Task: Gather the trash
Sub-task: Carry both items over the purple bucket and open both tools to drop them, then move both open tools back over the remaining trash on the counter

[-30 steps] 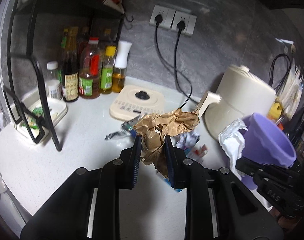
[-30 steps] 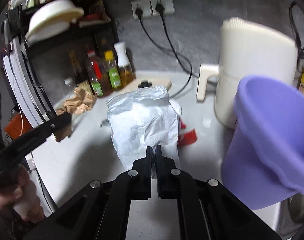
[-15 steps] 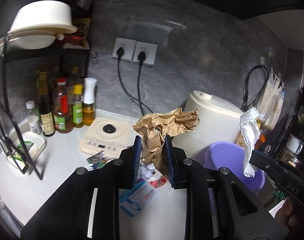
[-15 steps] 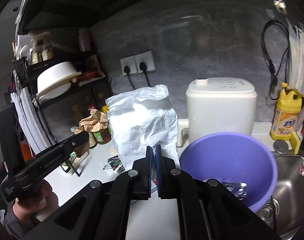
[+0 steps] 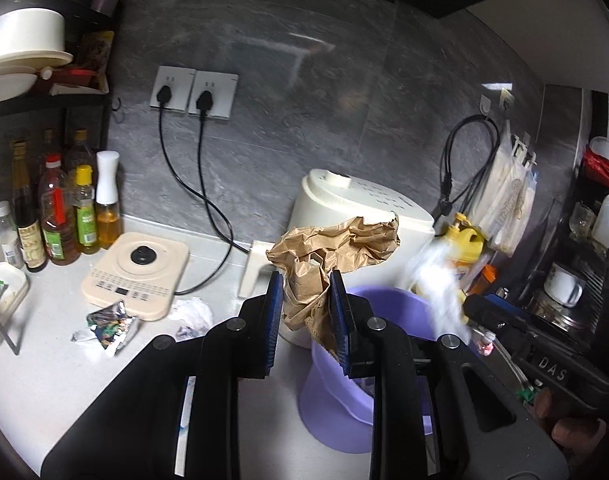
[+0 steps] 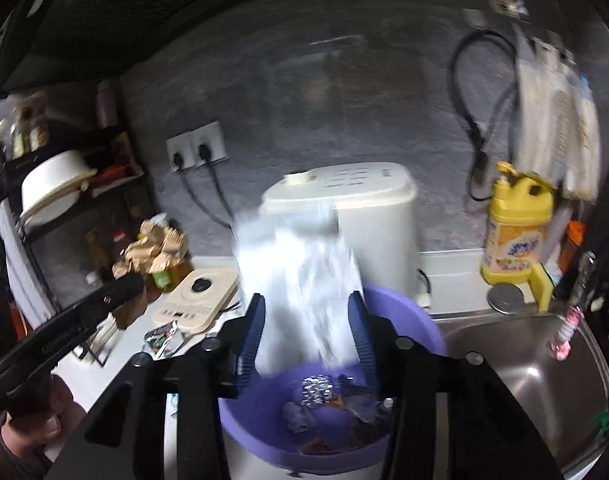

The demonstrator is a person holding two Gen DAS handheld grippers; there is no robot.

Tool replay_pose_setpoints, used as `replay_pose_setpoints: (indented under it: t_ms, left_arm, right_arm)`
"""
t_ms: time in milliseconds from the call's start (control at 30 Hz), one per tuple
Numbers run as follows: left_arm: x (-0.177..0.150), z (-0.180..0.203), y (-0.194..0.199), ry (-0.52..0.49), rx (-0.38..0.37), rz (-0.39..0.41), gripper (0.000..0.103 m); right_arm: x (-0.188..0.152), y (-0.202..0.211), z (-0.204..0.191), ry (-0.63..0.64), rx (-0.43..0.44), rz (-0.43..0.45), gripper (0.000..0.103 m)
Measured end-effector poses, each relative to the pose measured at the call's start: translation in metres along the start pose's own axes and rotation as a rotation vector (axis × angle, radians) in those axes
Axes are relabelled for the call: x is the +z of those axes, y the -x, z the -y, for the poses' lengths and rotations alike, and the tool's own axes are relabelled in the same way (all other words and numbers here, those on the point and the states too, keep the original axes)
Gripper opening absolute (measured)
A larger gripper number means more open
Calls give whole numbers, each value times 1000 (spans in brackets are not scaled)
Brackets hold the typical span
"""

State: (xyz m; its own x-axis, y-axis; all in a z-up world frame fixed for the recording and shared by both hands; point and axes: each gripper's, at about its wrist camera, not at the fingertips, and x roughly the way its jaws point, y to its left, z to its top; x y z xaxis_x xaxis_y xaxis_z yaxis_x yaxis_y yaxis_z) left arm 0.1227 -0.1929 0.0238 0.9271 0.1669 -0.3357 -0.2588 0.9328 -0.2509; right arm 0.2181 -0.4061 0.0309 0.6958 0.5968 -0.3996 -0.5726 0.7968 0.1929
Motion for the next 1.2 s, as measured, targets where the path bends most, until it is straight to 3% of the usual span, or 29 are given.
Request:
replay_pose_setpoints:
  t_ms: [100,500,567,600,633,767,833,933,1033,1200]
  left_arm:
    - [-4,9,-7,1,-12,-13,24]
    - [-9,51,-33,-74,-57,-77,26]
    - [-11,54,-35,-77,-72,-87,42]
    - [-13,56,-36,-79,-83,-97,70]
    - [-14,56,-35,-85,-84,-88,86]
    - [-13,44,-31,-57,-85,-78,89]
    - [-10,31,-26,-29,-77,-66,97]
    - [-6,17,-21,-22,-57,-65,97]
    - [-4,4,-16,-33,-26,-75,97]
    - [-3,-28,-4,-45,27,-83,97]
  right_arm:
    - [-5,3,17,-15,1,-25,33]
    - [-1,23,53,-117,-9,3,35]
    - [-2,24,58,-132,-21,0,38]
    - [-2,24,60,-140,-24,-1,40]
    - [-3,25,61,-150,-29,-2,42]
    - [-8,28,64,-181,-34,4,47]
    - [-10,28,62,-189,-35,6,50]
    - [-14,28,55,-196,-33,10,58]
    - [-18,27,45,-204,-30,17,72]
    - [-25,25,20,-198,3,14,82]
